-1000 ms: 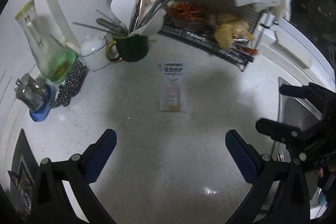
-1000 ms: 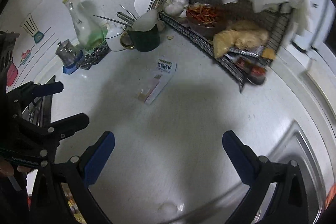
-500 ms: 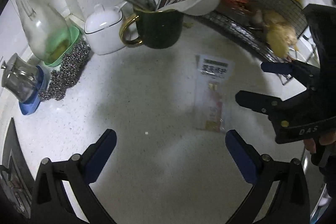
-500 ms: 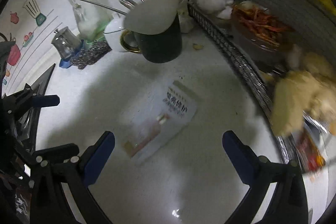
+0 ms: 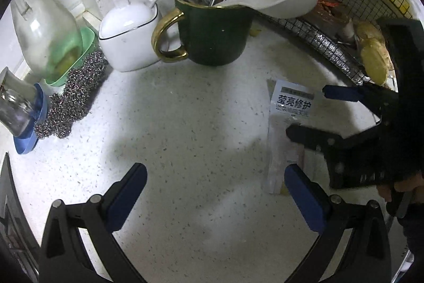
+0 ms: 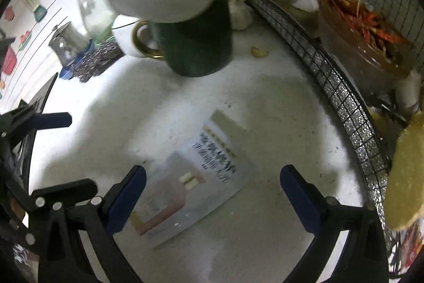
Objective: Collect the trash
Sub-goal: 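Move both open tools over the counter toward the printed pamphlet, then grasp the printed pamphlet with the right tool and lift it, then grasp the white plastic spoon with the left tool while the right tool holds the pamphlet, then carry the spoon with the left tool while the right tool carries the pamphlet to the red bin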
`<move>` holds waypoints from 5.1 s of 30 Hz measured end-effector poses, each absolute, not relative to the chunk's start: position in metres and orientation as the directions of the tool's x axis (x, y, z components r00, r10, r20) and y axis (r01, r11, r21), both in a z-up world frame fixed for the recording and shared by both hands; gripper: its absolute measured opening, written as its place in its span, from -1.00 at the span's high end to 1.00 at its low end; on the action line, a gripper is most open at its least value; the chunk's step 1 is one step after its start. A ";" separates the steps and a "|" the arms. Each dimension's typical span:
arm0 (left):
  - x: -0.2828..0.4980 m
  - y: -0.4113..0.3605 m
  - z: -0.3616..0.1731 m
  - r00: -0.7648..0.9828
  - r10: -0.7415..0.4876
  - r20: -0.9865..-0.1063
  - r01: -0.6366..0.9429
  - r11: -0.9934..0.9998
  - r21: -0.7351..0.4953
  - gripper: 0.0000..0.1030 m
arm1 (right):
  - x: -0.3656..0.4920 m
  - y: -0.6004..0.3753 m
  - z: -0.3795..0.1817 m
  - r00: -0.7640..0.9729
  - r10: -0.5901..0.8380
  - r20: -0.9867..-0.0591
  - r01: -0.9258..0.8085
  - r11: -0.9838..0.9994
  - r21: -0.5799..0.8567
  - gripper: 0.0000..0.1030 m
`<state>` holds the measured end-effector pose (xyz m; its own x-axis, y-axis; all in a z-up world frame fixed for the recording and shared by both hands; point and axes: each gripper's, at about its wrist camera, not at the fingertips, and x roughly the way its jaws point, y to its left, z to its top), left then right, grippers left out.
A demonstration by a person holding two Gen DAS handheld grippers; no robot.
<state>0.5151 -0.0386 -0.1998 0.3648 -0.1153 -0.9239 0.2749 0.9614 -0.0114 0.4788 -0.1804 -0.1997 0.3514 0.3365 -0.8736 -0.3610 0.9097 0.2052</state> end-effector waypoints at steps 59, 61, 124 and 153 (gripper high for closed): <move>0.294 -0.160 -0.226 0.053 -0.245 -0.968 0.863 0.498 -0.079 -0.92 | 0.260 -0.282 -0.165 0.388 0.251 -0.887 0.075 0.951 0.301 0.99; 0.289 -0.165 -0.233 0.045 -0.220 -0.975 0.878 0.474 -0.067 -0.83 | 0.258 -0.287 -0.167 0.389 0.247 -0.888 0.089 0.949 0.303 0.99; 0.213 0.030 -0.085 0.417 -0.300 -0.858 0.561 0.827 -0.017 0.84 | 0.184 -0.150 -0.049 0.561 0.278 -0.779 -0.120 0.959 0.257 0.99; 0.078 0.103 -0.144 0.316 -0.301 -0.900 0.579 0.812 -0.068 0.84 | 0.050 -0.030 -0.099 0.461 0.272 -0.845 -0.135 0.962 0.236 1.00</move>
<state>0.0778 0.1027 -0.1441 0.3161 -0.3013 -0.8996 0.5793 0.8122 -0.0685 0.0497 -0.0298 -0.0990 0.4609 0.2715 -0.8449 -0.1346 0.9624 0.2359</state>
